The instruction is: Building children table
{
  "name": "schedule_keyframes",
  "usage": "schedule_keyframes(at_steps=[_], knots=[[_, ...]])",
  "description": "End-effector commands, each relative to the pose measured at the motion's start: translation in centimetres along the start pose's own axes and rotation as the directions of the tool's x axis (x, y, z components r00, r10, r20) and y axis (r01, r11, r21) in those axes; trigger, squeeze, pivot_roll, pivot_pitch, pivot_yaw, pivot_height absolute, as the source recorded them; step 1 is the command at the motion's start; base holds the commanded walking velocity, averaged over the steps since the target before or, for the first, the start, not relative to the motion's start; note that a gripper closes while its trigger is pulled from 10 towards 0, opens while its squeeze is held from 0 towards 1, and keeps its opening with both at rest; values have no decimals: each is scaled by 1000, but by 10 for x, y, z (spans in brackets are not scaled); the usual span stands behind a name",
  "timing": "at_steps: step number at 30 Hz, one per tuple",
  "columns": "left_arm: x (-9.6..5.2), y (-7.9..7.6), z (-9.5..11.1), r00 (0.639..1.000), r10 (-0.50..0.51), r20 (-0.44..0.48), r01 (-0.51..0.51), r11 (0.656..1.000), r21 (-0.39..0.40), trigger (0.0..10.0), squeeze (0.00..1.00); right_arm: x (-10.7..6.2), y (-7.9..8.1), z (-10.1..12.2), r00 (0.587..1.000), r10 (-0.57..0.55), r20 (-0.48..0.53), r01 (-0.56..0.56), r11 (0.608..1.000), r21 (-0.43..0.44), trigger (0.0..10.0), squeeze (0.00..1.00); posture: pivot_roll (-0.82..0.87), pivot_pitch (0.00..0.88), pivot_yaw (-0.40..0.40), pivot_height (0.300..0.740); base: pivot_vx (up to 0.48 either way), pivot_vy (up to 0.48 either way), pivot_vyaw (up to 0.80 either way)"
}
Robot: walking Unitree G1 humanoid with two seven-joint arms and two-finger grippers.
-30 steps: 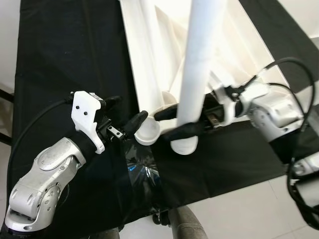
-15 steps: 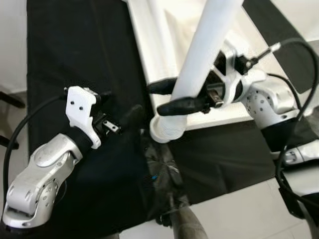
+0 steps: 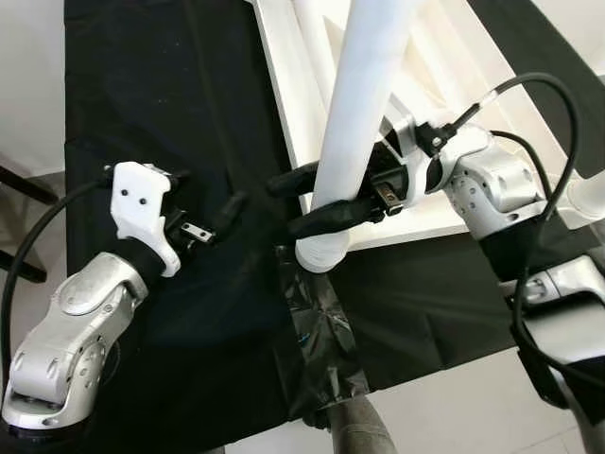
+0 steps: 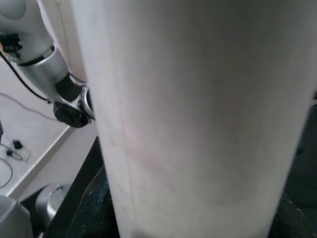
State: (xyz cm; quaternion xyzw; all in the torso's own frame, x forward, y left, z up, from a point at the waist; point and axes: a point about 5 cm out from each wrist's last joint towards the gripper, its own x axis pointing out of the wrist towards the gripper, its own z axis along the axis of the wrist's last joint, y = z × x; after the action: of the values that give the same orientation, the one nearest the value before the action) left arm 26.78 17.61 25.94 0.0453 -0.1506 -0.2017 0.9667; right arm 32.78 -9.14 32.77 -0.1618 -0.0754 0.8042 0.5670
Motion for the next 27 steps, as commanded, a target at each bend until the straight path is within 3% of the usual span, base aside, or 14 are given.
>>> schedule_keyframes(at_steps=[1,9,17,19,27], knots=[[-4,4,-5,999,27,-26,-26,1000,16,10000,0,3,3,-19,997,21,-70,-17,998,64,10000,0,10,425,-121,740,0,0,0],[-9,7,-4,998,53,-30,-52,998,24,10000,0,5,-11,-24,993,5,-120,7,995,96,10000,0,15,444,-131,740,0,0,0],[-11,7,-4,998,55,-37,-54,998,27,10000,0,11,-13,-32,976,44,-214,-14,990,138,10000,0,17,453,-129,740,0,0,0],[-11,7,-4,998,52,-39,-51,998,26,10000,0,15,-16,-34,958,61,-280,-33,994,103,10000,0,19,462,-127,740,0,0,0],[-12,6,-5,998,47,-48,-46,999,23,10000,0,25,-22,-31,941,75,-330,-70,997,28,10000,0,21,470,-128,740,0,0,0]])
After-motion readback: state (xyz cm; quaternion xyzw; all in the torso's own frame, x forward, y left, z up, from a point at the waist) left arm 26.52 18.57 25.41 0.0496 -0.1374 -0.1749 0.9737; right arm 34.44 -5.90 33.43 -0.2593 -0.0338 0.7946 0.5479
